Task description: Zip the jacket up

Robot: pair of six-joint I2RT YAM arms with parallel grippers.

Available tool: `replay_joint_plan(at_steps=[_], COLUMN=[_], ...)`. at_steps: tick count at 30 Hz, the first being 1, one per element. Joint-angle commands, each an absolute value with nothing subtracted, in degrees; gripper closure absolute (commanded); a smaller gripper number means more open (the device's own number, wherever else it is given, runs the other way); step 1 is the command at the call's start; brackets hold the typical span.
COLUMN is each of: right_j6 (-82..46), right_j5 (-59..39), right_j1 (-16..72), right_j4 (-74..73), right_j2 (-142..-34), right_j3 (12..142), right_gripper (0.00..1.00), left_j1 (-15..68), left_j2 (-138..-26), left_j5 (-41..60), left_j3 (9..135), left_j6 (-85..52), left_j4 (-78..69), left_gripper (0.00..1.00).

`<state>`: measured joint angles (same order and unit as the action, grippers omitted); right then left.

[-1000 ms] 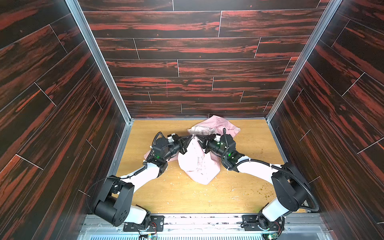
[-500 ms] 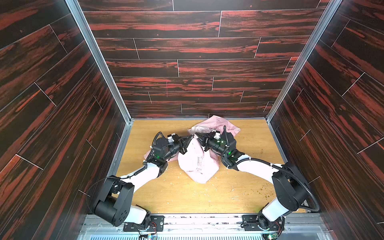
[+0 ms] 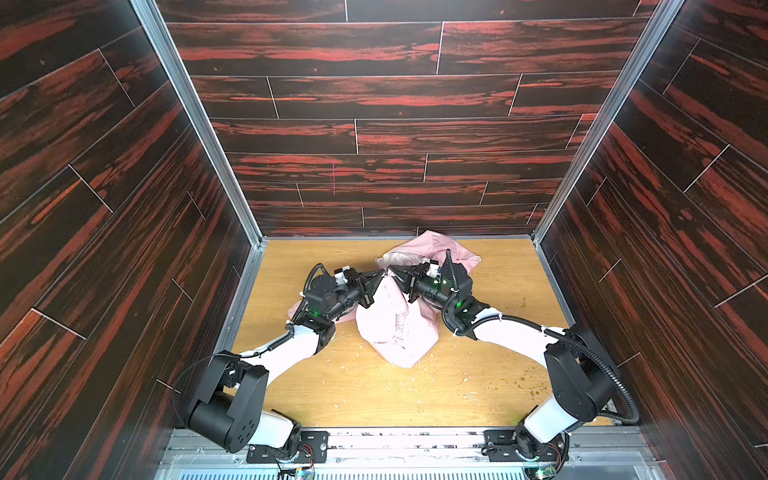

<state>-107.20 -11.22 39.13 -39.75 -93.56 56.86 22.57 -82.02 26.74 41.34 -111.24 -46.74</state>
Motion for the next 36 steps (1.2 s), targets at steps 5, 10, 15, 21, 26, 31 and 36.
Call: replay_joint_plan(at_steps=[5,10,15,21,26,31,36], right_j6=[-106.62,-106.22,-106.09,-105.92,-105.91,-105.41,-104.06], right_j5=[-12.68,-13.15,-13.58,-13.71,-14.02,-14.59,-15.68], right_j1=[38.8,38.6,38.1,37.86,37.54,37.41,37.38], right_j4=[-40.08,-39.39,-39.11,-38.96,-38.99,-38.37,-36.21], right_j2=[-95.1,-94.68,-94.48,-94.21,-94.13,-93.98,-93.69], right_j3=[57.71,57.4,57.33,57.55,57.41,57.87,58.71], right_gripper=[0.92,1.0,1.0,1.0,1.0,1.0,1.0], left_j1=[22.83,22.85,22.85,22.92,23.1,23.27,23.33], left_j2=[-81.29,-81.85,-83.14,-83.2,-83.08,-83.31,-84.15], left_j5=[26.65,26.33,26.83,26.49,27.09,27.76,28.09], left_j3=[42.91,43.89,45.03,44.98,44.97,45.1,45.65], left_j6=[-111.7,-111.62,-111.97,-111.54,-110.96,-110.2,-109.95], left_j4=[-49.13,-49.78,-51.06,-50.37,-49.43,-48.27,-48.46], left_gripper=[1.0,1.0,0.91,0.71,0.7,0.83,0.88])
